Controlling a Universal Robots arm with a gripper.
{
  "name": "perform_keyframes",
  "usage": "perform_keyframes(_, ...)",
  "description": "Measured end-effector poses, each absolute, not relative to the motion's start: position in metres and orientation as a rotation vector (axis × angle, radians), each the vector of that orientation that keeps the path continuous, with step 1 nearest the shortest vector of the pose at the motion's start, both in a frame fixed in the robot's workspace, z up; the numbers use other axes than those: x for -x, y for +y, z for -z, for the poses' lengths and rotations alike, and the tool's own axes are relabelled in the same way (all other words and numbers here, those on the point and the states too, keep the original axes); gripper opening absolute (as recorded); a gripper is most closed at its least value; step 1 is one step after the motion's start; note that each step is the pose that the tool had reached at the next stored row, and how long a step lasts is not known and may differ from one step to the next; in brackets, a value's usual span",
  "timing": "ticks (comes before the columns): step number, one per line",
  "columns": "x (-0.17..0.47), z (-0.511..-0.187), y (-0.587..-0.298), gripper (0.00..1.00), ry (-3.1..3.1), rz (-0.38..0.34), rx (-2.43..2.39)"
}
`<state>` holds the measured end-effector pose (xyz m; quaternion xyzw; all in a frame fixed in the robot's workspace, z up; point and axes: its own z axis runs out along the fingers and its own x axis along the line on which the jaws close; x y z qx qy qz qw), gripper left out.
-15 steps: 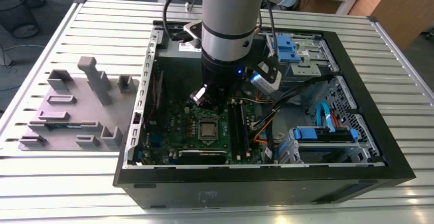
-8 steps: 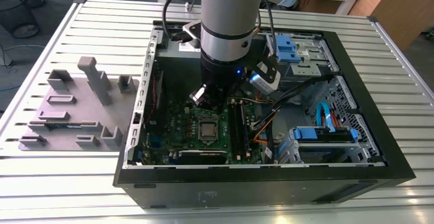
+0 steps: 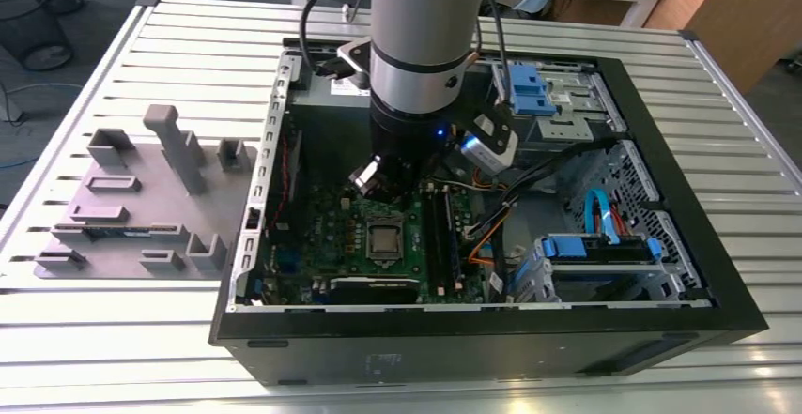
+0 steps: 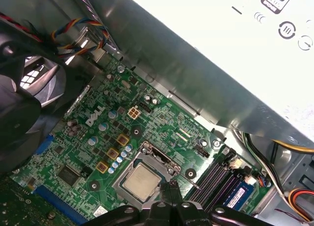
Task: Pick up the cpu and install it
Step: 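Close the cpu cover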
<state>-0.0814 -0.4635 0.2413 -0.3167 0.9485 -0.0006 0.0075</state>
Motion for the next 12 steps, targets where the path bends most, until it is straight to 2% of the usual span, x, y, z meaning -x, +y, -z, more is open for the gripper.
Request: perform_keyframes(12, 0.0847, -0.2407, -0.4636, 0.11, 2.966, 0.002, 0.99)
